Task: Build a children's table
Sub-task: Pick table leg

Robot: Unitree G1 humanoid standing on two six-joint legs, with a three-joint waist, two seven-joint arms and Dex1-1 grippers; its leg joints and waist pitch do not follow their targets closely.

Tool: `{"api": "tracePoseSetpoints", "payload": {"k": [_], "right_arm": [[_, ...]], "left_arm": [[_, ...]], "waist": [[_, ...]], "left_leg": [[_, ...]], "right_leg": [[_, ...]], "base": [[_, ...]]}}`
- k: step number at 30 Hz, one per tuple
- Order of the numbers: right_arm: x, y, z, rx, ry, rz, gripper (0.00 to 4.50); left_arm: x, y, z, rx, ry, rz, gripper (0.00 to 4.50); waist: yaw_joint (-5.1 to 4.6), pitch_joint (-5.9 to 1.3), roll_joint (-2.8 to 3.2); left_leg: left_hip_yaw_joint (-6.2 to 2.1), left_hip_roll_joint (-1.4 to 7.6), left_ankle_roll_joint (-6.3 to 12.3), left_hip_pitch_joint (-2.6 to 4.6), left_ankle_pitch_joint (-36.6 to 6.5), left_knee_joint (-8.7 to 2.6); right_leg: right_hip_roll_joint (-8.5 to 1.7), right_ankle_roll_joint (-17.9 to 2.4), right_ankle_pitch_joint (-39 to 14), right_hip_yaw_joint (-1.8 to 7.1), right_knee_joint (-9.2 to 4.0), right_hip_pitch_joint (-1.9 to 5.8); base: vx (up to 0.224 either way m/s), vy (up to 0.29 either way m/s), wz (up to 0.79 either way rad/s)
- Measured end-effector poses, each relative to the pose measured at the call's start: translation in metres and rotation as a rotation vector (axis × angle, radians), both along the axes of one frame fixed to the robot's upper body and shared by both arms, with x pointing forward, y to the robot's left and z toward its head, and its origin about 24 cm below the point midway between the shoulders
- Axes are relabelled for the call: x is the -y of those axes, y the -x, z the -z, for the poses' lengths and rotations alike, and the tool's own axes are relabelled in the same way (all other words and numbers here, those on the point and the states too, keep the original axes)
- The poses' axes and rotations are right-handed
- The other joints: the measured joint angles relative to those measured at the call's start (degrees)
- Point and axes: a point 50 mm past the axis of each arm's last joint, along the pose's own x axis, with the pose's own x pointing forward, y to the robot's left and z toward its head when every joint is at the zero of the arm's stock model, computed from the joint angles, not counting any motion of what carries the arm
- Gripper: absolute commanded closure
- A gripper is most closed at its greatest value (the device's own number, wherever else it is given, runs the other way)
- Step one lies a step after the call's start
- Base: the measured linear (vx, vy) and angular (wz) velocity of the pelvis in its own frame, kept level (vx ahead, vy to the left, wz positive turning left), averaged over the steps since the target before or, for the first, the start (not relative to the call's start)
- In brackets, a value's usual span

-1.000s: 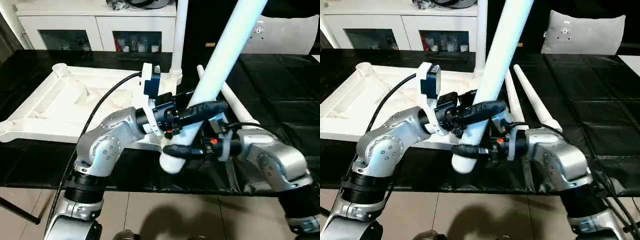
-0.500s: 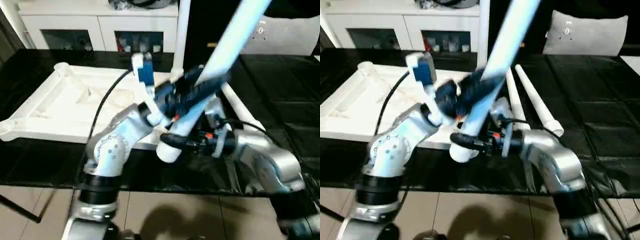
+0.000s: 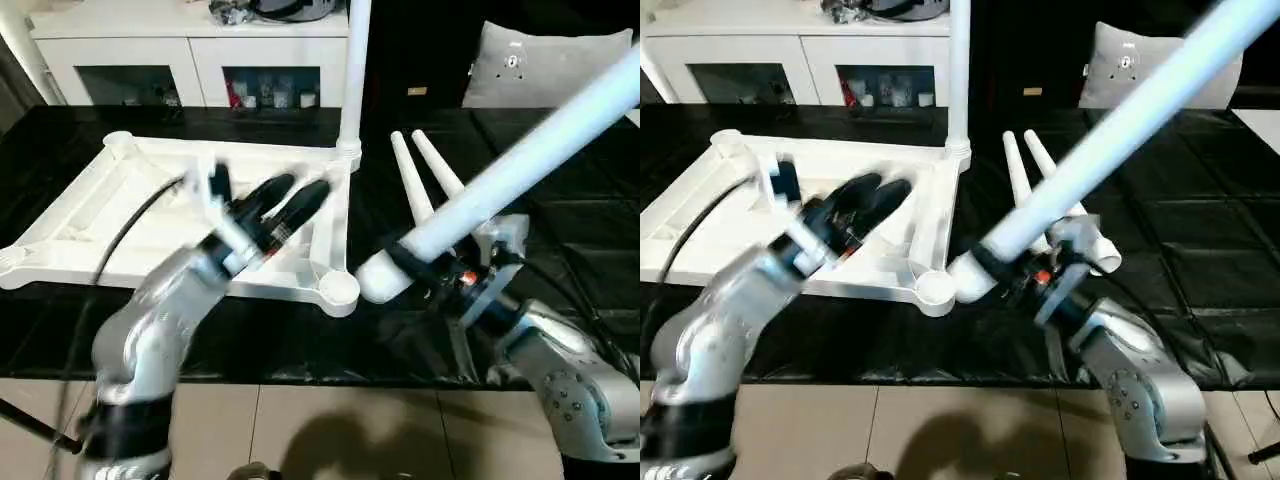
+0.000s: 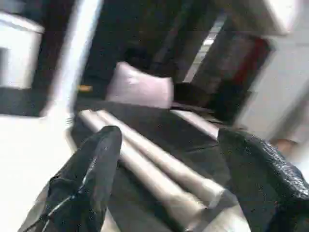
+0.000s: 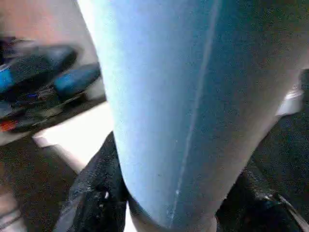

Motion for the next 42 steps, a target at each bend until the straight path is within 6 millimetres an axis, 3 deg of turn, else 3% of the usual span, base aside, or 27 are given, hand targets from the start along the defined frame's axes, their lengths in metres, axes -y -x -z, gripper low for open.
{"api": "tracePoseSetpoints", "payload": {"k": [4, 8, 12, 20, 25, 30, 33, 37, 40, 42], "right_arm": [[0.004, 0.000, 0.012, -0.053, 0.070, 0.150, 2.60], [0.012, 0.007, 0.029, -0.130, 0.139, 0.259, 2.60], [0.013, 0.001, 0.021, -0.074, 0.167, 0.371, 2.60], [0.018, -0.002, 0.018, -0.069, 0.180, 0.472, 2.60], [0.028, 0.010, 0.040, -0.202, 0.301, 0.485, 2.60], [0.027, 0.010, 0.029, -0.114, 0.315, 0.508, 2.60], [0.028, 0.010, 0.028, -0.113, 0.301, 0.537, 2.60], [0.024, 0.012, 0.030, -0.141, 0.247, 0.503, 2.60], [0.012, 0.013, 0.026, -0.122, 0.206, 0.435, 2.60], [0.004, 0.014, 0.027, -0.132, 0.189, 0.391, 2.60]], "left_arm": [[-0.012, 0.004, 0.005, 0.010, 0.012, -0.192, 0.90], [-0.040, 0.013, 0.012, 0.022, -0.002, -0.391, 0.90], [-0.052, 0.019, 0.014, -0.003, -0.094, -0.560, 0.90], [-0.044, 0.021, 0.022, -0.030, -0.298, -0.514, 0.90], [-0.040, 0.023, 0.027, -0.043, -0.303, -0.505, 0.90], [-0.040, 0.026, 0.032, -0.064, -0.301, -0.504, 0.90], [-0.039, 0.026, 0.033, -0.064, -0.296, -0.498, 0.90], [-0.034, 0.026, 0.034, -0.063, -0.300, -0.473, 0.90], [-0.037, 0.028, 0.036, -0.070, -0.324, -0.485, 0.90], [-0.041, 0.028, 0.037, -0.076, -0.348, -0.498, 0.90]], "waist": [[0.07, -0.07, -0.45], [0.03, 0.01, -0.74], [-0.01, -0.01, -0.79], [0.07, -0.13, -0.97], [-0.11, -0.15, -0.94], [-1.07, -0.20, -0.91], [-0.86, -0.21, -0.91], [0.72, -0.55, -0.29], [0.36, -0.56, -0.13], [-0.34, -0.51, -0.02]], "left_leg": [[0.01, -0.02, 0.00, -0.02, 0.0, -0.14], [0.03, -0.03, -0.01, -0.06, 0.0, -0.32], [0.03, -0.04, -0.01, -0.03, 0.0, -0.31], [0.03, -0.15, -0.01, -0.02, 0.0, -0.31], [0.04, -0.16, -0.02, -0.01, 0.0, -0.37], [0.05, -0.20, -0.01, 0.02, 0.0, -0.37], [0.14, -0.46, 0.18, -0.23, -0.1, -0.20], [0.00, -1.51, 2.47, -1.02, -1.2, 1.88], [0.77, -2.63, 4.36, -0.91, -1.4, 1.81], [0.90, -3.20, 4.81, -0.94, -1.6, 1.81]], "right_leg": [[0.00, 0.1, 0.0, 0.01, -0.08, -0.02], [0.01, 0.1, -0.1, 0.01, -0.12, -0.15], [0.01, 0.2, -0.1, 0.04, -0.11, -0.14], [0.00, 0.3, 0.0, 0.22, -0.19, -0.12], [0.01, 0.3, 0.0, 0.25, -0.18, -0.16], [-0.04, 0.3, 0.0, 0.32, -0.17, -0.14], [-0.31, 0.5, 0.0, 0.67, -0.17, -0.11], [-1.45, 1.6, -0.1, 1.12, -0.13, 0.04], [-2.06, 1.4, -0.1, 1.45, -1.07, 0.07], [-2.14, -0.5, -0.9, 1.34, -0.96, 0.15]], "base": [[0.000, 0.000, 0.00], [0.000, 0.000, 0.00], [0.000, 0.000, 0.00], [0.000, 0.000, 0.00], [0.000, 0.000, 0.00], [0.000, 0.000, 0.00], [0.000, 0.000, 0.00], [-0.001, 0.099, 0.02], [-0.011, 0.152, 0.08], [-0.025, 0.165, 0.07]]}}
